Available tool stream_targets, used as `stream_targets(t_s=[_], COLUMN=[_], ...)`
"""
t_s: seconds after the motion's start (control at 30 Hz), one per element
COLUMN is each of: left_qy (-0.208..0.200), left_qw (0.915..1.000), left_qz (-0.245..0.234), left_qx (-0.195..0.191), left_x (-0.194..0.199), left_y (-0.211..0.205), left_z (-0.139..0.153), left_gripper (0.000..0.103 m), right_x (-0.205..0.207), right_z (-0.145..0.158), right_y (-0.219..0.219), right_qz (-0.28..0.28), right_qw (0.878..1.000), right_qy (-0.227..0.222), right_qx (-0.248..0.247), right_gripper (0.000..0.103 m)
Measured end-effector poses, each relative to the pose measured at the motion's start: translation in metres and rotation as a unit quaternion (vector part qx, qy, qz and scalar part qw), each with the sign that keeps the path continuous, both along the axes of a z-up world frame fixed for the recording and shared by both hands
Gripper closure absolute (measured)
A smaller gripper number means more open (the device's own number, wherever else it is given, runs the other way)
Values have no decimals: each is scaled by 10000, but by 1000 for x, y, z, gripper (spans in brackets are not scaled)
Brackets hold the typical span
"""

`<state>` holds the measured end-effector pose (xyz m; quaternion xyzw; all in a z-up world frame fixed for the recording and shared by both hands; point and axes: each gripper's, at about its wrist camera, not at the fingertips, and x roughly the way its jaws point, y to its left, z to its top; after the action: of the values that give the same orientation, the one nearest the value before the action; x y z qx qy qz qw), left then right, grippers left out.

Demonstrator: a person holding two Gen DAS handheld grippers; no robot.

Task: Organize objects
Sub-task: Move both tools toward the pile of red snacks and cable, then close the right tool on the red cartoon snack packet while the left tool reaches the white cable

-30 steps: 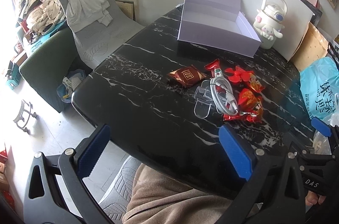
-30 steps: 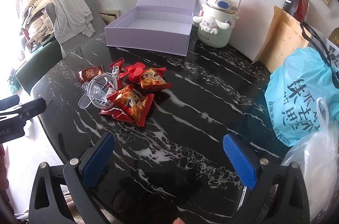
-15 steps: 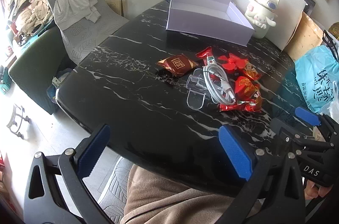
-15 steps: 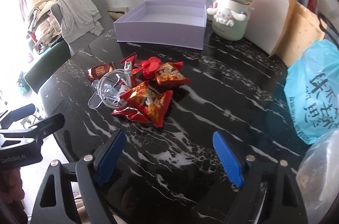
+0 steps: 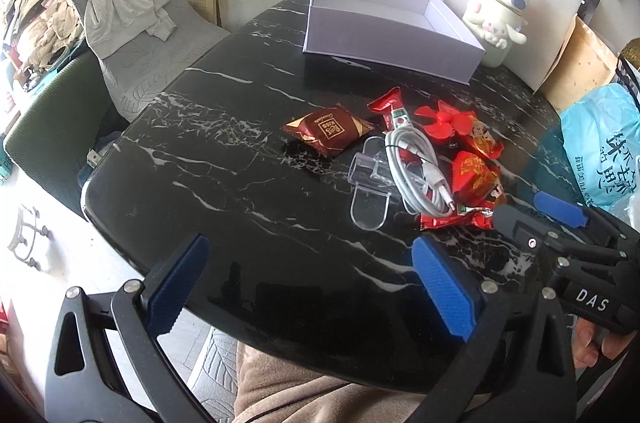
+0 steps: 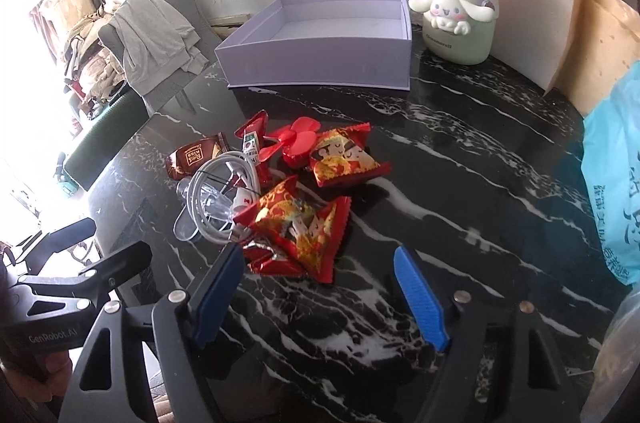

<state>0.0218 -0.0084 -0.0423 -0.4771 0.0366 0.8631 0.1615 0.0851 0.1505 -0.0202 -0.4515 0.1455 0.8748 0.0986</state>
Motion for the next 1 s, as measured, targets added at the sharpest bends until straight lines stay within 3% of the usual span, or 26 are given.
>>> stream_targets(t_s=[0.07, 0.2, 0.53, 0.63, 0.67, 0.8, 0.9, 1.0], left_qy=[-34, -76, 60, 27, 17, 9, -53, -78], left_qw=[10000, 9999, 9990, 9983, 9980, 9974, 9969, 9960], left_qz=[-34, -108, -442, -578, -614, -700, -756, -840], left_qx=[-29, -109, 70, 117, 137, 192, 210, 279], left_x=[-3, -10, -30, -33, -34, -37, -39, -39], left_y=[2, 7, 25, 32, 34, 41, 45, 48], left_z=[-1, 0, 15, 14, 14, 13, 10, 11], left_gripper=[1, 1, 1, 1, 1, 17, 26, 26], right_x=[-5, -15, -34, -32, -31, -27, -24, -20], right_z=[-2, -6, -19, -21, -21, -18, -17, -17], right_y=[1, 3, 10, 16, 17, 18, 21, 26], right_qz=[40, 145, 262, 276, 267, 337, 276, 176], right_qw=[10000, 9999, 9989, 9984, 9985, 9987, 9990, 9993], right_qy=[-14, -78, -350, -293, -274, -212, -231, -231], right_qx=[-5, -30, -156, -393, -400, -316, -266, -231], right_gripper=[25, 36, 38, 58, 59, 69, 70, 74])
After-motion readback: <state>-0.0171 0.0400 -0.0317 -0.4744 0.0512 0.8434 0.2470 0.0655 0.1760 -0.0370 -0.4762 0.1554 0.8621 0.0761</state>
